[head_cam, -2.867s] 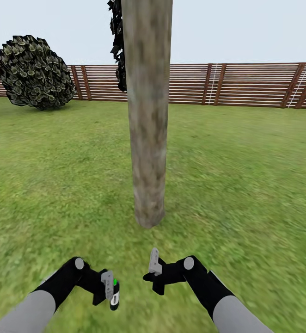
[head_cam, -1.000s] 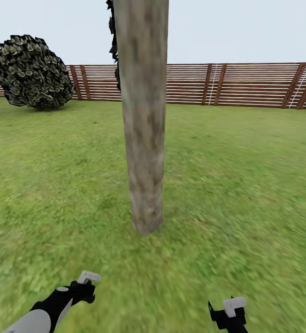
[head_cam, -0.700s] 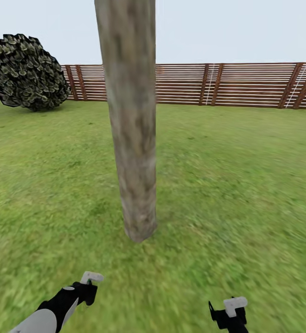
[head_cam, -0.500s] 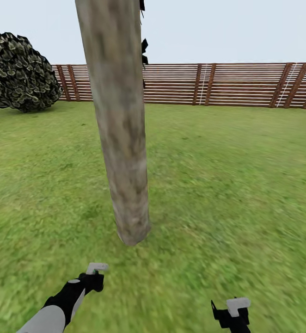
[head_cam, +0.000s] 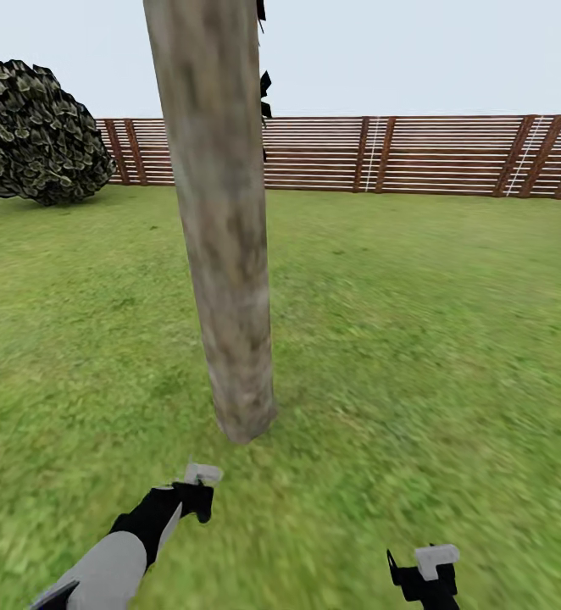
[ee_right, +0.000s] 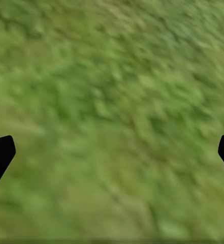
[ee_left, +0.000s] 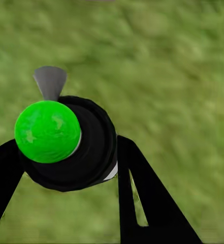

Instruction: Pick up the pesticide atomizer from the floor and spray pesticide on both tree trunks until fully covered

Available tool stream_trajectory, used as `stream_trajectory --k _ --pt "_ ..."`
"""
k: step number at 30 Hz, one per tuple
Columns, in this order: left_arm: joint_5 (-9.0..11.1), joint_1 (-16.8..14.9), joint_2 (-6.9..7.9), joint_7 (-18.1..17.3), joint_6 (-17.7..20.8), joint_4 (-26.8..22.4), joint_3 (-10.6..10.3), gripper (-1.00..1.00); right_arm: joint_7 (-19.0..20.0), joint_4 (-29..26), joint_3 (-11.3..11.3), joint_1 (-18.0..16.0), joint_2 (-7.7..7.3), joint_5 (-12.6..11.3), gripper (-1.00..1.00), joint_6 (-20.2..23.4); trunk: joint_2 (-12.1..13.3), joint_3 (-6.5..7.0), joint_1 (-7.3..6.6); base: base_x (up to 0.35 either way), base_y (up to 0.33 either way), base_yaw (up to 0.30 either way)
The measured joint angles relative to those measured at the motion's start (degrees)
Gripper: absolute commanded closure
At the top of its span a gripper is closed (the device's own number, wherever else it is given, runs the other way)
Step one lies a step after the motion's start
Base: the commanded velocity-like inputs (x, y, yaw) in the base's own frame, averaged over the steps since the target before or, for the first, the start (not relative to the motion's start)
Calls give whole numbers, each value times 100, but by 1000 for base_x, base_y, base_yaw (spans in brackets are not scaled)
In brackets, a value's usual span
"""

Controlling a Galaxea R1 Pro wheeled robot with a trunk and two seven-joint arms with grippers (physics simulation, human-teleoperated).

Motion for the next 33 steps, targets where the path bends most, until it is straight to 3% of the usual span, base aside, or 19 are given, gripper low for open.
stream_trajectory --k 4,9,10,12,15,17,19,22,24,25,27,29,31,33 --pt "-33 -298 80 -3 203 -25 -12 100 2 -2 1 0 0 2 -100 0 0 -1 0 0 0 -91" --pt "-20 -309 570 -189 445 -252 -12 100 -3 -8 -3 0 0 -4 -100 0 0 -1 0 0 0 -224" --pt "-12 -307 553 -224 452 -252 -11 100 -4 -8 -2 0 0 -4 -100 0 0 -1 0 0 0 -74" --pt "1 -326 386 -263 463 -249 -40 100 -5 -8 -2 0 0 -4 -100 -2 0 -1 0 0 0 -39" --pt "9 -403 -20 -275 479 -270 -130 100 -5 -8 -1 0 0 -2 -100 -8 0 -1 0 0 0 -8" --pt "-19 -489 -85 -276 560 -274 -147 100 -5 -8 0 0 0 2 -100 -8 0 -1 0 0 0 -2" --pt "-22 -630 -37 -279 791 -297 -163 100 -5 -8 0 0 0 3 -100 -9 0 -1 0 0 0 0" --pt "-62 -736 284 -283 876 -392 -171 100 -3 -8 1 0 4 4 -100 -9 0 -1 0 0 0 0" --pt "-51 -720 415 -285 880 -416 -180 100 4 -8 3 0 27 8 -100 -9 0 -1 0 -197 0 0" --pt "-32 -712 404 -284 873 -418 -179 100 13 -12 8 0 30 13 -100 -9 0 -1 0 -150 0 0" --pt "24 -742 82 -306 889 -414 -321 100 34 -33 25 0 46 29 -100 -2 0 -1 0 -50 0 0" --pt "19 -839 -78 -315 900 -420 -415 100 31 -40 14 0 51 30 -100 -1 0 0 0 -10 0 0" --pt "-2 -950 -60 -318 924 -420 -438 100 30 -42 12 0 52 31 -100 0 0 -1 0 -3 0 0" --pt "-21 -1016 74 -319 1005 -437 -441 100 30 -42 16 0 53 31 -100 0 0 -1 0 -1 0 0"
